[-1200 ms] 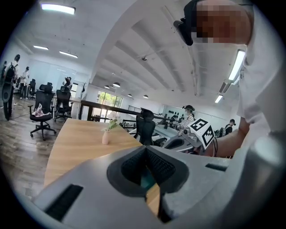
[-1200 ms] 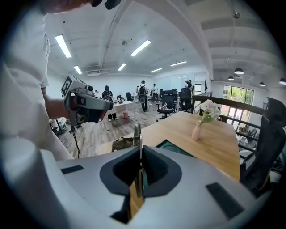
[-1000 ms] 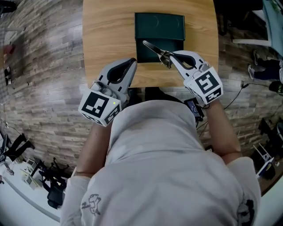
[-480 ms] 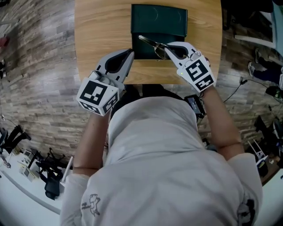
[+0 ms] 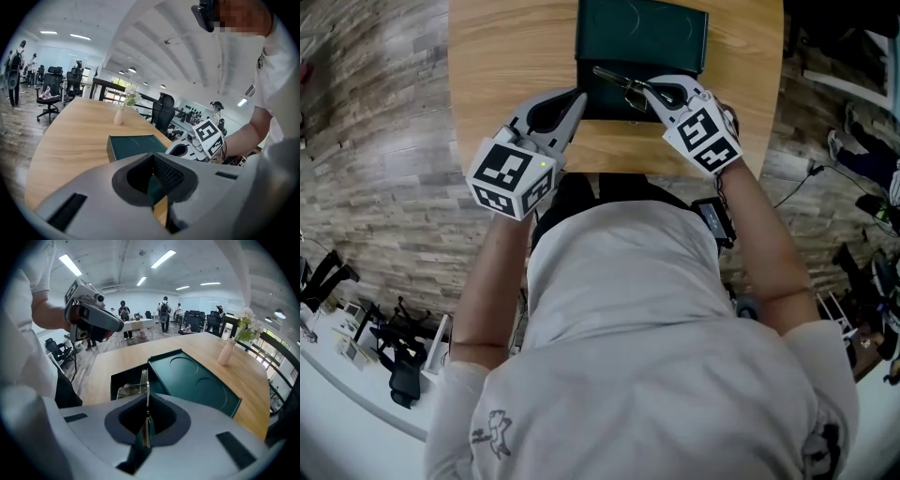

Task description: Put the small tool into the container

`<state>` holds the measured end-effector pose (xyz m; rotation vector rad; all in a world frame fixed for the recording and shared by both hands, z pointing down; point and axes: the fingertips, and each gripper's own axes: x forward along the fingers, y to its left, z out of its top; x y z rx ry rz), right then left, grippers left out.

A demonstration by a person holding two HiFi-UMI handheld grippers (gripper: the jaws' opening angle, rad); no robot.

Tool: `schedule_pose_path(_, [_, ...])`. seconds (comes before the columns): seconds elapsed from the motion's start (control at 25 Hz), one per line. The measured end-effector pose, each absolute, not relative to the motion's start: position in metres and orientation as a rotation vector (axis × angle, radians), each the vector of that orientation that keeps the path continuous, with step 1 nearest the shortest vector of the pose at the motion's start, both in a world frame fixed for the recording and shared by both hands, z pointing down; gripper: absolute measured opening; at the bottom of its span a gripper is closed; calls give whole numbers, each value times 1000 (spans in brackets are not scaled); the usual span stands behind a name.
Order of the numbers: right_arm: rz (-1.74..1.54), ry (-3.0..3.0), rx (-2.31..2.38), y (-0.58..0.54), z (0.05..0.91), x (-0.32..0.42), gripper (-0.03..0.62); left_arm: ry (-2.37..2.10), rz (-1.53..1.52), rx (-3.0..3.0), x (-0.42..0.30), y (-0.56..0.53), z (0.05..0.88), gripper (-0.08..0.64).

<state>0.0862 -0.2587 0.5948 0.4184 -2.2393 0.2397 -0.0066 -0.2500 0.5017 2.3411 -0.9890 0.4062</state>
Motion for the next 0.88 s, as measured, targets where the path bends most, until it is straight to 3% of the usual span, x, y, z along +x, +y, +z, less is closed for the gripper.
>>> schedule_pose_path(0.72, [49,-2109,501,-274,628,88,12,-982,438,2287,-2,-249,527,5])
schedule_pose_path(0.88, [121,-2124,457,-266,631,81,40,-974,440,2287,-5,-247,525,6])
